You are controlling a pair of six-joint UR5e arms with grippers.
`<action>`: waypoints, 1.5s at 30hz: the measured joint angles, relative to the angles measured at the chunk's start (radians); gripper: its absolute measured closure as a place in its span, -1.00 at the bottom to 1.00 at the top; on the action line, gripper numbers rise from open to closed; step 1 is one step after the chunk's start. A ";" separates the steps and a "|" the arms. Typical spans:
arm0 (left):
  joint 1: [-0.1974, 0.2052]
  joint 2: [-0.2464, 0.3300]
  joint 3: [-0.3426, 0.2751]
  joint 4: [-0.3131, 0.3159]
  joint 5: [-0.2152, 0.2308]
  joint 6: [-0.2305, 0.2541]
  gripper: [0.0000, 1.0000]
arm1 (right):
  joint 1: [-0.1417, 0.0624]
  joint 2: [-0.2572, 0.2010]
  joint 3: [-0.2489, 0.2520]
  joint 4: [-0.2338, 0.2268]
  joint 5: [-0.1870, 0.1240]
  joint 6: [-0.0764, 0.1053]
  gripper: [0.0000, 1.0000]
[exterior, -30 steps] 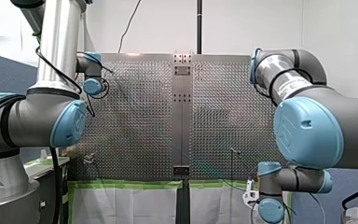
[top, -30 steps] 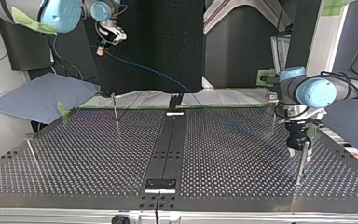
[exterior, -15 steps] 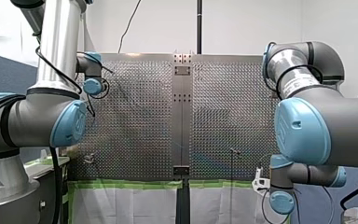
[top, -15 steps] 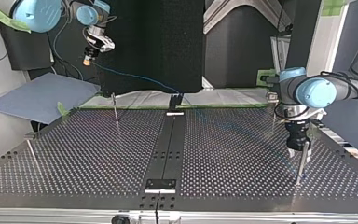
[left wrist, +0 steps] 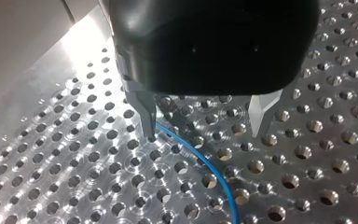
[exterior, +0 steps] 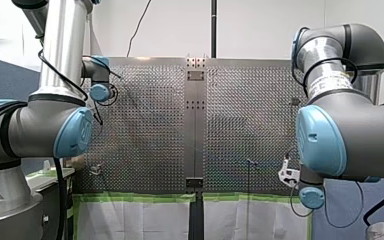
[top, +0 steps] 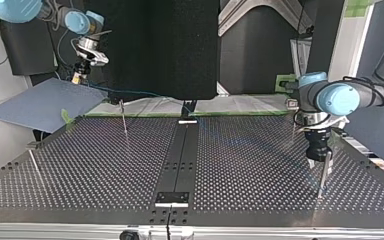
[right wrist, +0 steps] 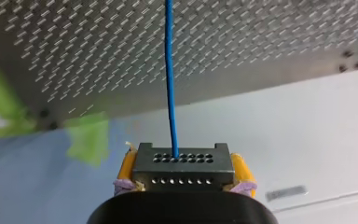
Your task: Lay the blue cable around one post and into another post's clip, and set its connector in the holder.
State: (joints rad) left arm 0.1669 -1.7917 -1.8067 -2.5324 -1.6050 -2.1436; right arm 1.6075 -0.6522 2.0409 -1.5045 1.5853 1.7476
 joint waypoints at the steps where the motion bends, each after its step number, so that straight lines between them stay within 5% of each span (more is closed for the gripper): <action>1: -0.001 0.000 0.000 0.000 0.000 0.000 -1.00 | 0.001 -0.005 -0.005 0.003 -0.008 -0.002 0.58; 19: -0.004 0.000 0.000 -0.003 -0.002 -0.001 -1.00 | 0.045 -0.012 -0.050 0.041 -0.156 -0.035 0.58; 24: -0.005 0.000 0.000 -0.004 -0.003 -0.001 -1.00 | 0.041 0.011 -0.066 0.050 -0.200 -0.026 0.58; 37: -0.010 0.001 0.000 -0.007 -0.003 -0.003 -1.00 | 0.038 0.041 -0.098 0.088 -0.310 -0.044 0.58; 45: -0.011 0.001 0.000 -0.017 -0.013 -0.053 -1.00 | 0.043 0.041 -0.100 0.097 -0.374 -0.047 0.58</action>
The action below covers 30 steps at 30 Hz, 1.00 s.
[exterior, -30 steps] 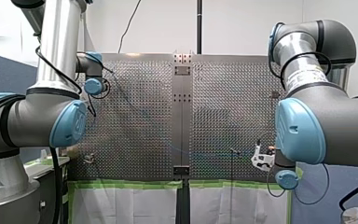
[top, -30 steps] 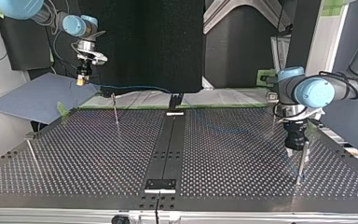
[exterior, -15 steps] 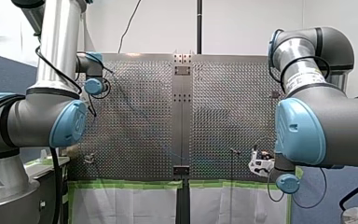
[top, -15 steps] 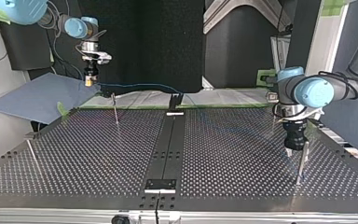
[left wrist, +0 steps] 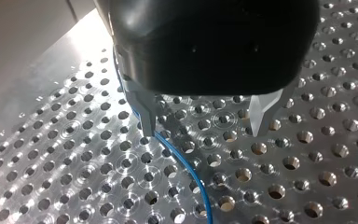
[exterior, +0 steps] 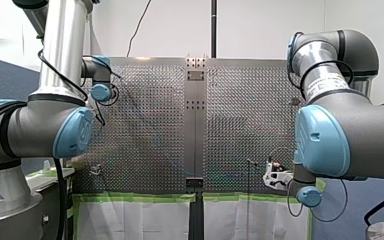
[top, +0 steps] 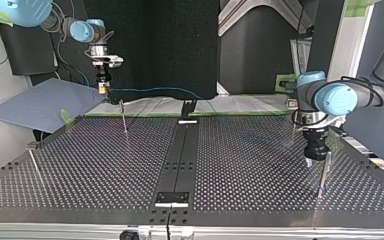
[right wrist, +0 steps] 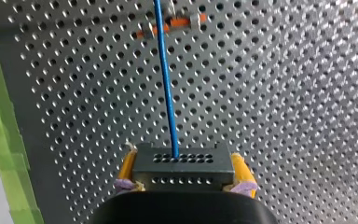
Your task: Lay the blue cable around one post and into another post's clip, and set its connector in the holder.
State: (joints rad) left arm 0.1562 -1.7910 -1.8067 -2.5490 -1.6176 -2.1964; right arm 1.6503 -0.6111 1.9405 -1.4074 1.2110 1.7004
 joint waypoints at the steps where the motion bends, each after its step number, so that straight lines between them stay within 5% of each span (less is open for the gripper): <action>1: 0.000 0.000 0.000 0.000 -0.001 -0.007 -1.00 | 0.001 0.000 0.000 0.002 -0.008 -0.001 0.58; 8: 0.000 0.000 -0.001 -0.008 -0.006 -0.060 -1.00 | 0.003 0.000 0.000 0.012 -0.060 -0.002 0.58; 18: 0.011 0.044 -0.051 -0.071 -0.079 -0.131 -1.00 | 0.004 0.000 0.000 0.017 -0.066 -0.002 0.58; 30: 0.015 0.137 -0.123 -0.130 -0.124 -0.081 -1.00 | 0.004 0.000 0.000 0.022 -0.066 -0.002 0.58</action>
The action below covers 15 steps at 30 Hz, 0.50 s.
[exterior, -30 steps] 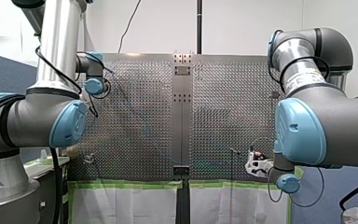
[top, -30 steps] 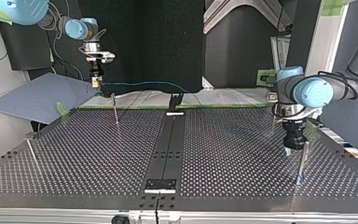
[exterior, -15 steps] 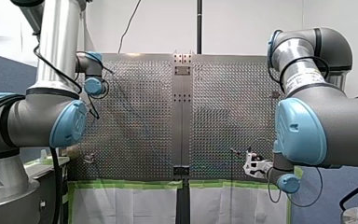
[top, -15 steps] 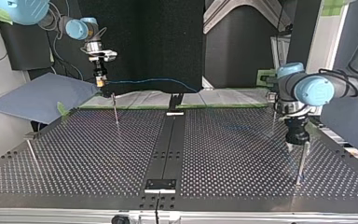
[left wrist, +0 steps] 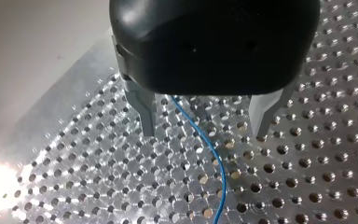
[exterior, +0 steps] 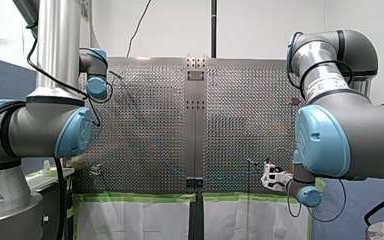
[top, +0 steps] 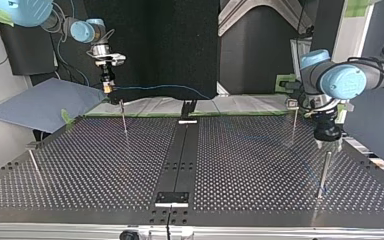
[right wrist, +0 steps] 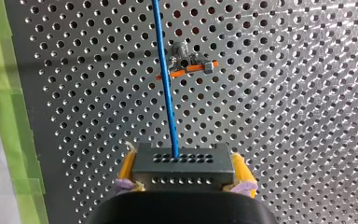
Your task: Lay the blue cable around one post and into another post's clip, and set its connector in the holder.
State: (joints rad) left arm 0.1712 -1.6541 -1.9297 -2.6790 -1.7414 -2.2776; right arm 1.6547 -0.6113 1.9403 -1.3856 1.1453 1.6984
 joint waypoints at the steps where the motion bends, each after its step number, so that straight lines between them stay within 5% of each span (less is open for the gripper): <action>1: 0.001 0.008 -0.007 -0.004 0.000 0.004 -1.00 | 0.000 0.000 0.000 0.001 0.000 0.000 0.58; 15: -0.001 0.131 -0.129 -0.036 0.036 0.061 -1.00 | 0.000 0.000 0.000 0.008 0.008 0.002 0.58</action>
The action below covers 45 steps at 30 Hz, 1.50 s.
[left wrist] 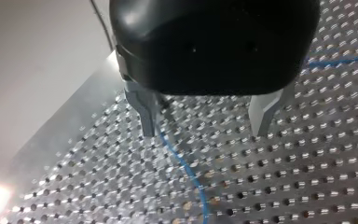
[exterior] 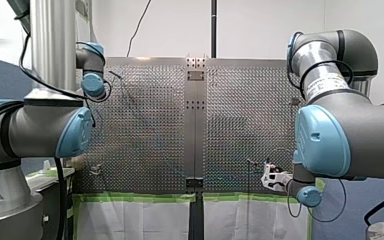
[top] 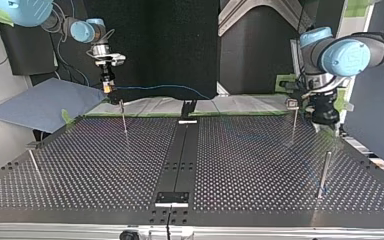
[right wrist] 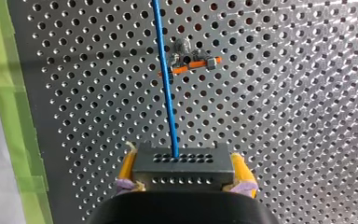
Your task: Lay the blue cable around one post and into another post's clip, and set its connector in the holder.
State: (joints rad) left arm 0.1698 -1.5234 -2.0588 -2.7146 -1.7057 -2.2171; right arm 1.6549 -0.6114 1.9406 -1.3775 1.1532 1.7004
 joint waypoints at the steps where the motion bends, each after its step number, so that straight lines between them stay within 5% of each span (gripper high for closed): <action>1: -0.001 0.008 -0.007 -0.007 0.001 0.007 -1.00 | 0.000 0.000 0.000 0.001 0.001 0.000 0.58; 14: -0.017 0.120 -0.030 -0.119 0.048 0.118 -1.00 | 0.000 0.000 -0.001 0.011 0.011 0.000 0.58; 22: -0.009 0.178 0.031 -0.189 0.035 0.189 -1.00 | 0.000 0.000 -0.001 0.014 0.011 0.001 0.58; 34: -0.005 0.202 0.128 -0.286 -0.042 0.286 -1.00 | 0.000 0.000 -0.001 0.014 0.011 0.003 0.58; 45: -0.007 0.225 0.218 -0.376 0.001 0.376 -1.00 | 0.000 0.000 -0.001 0.014 0.012 0.004 0.58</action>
State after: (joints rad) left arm 0.1632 -1.2980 -1.8405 -3.0907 -1.7051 -1.8409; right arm 1.6546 -0.6112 1.9400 -1.3639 1.1649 1.7040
